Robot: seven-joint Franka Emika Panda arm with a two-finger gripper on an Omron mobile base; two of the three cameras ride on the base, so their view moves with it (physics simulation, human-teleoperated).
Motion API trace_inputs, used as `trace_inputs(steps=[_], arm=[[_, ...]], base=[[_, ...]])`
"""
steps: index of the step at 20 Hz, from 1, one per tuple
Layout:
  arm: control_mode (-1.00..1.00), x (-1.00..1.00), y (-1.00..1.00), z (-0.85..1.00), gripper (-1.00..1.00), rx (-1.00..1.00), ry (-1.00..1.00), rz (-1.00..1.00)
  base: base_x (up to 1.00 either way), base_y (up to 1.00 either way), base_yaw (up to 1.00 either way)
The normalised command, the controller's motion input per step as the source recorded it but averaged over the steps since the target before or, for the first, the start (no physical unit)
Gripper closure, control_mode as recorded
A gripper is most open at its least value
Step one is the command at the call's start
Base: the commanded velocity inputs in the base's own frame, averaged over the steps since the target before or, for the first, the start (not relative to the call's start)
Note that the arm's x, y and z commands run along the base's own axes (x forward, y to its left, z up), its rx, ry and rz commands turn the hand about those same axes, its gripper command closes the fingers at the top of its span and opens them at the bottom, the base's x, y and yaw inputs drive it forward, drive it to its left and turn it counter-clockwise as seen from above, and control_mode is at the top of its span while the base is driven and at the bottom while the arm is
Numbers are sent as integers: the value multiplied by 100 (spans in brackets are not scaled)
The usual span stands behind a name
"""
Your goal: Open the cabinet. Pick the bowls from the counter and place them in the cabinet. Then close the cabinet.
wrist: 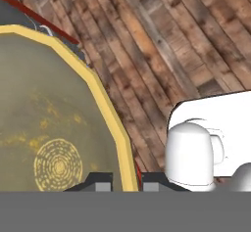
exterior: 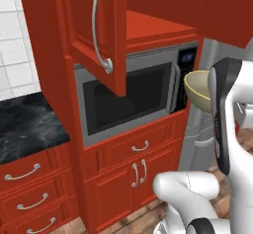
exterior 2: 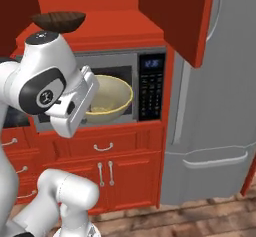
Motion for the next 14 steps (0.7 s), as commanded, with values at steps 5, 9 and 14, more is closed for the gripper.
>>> trace_inputs(steps=[5, 9, 14], arm=[[100, 0, 0, 0, 100, 0, 0, 0], [100, 0, 0, 0, 100, 0, 0, 0], [100, 0, 0, 0, 100, 0, 0, 0]], base=[[21, -59, 45], [33, -31, 60], [36, -8, 62]])
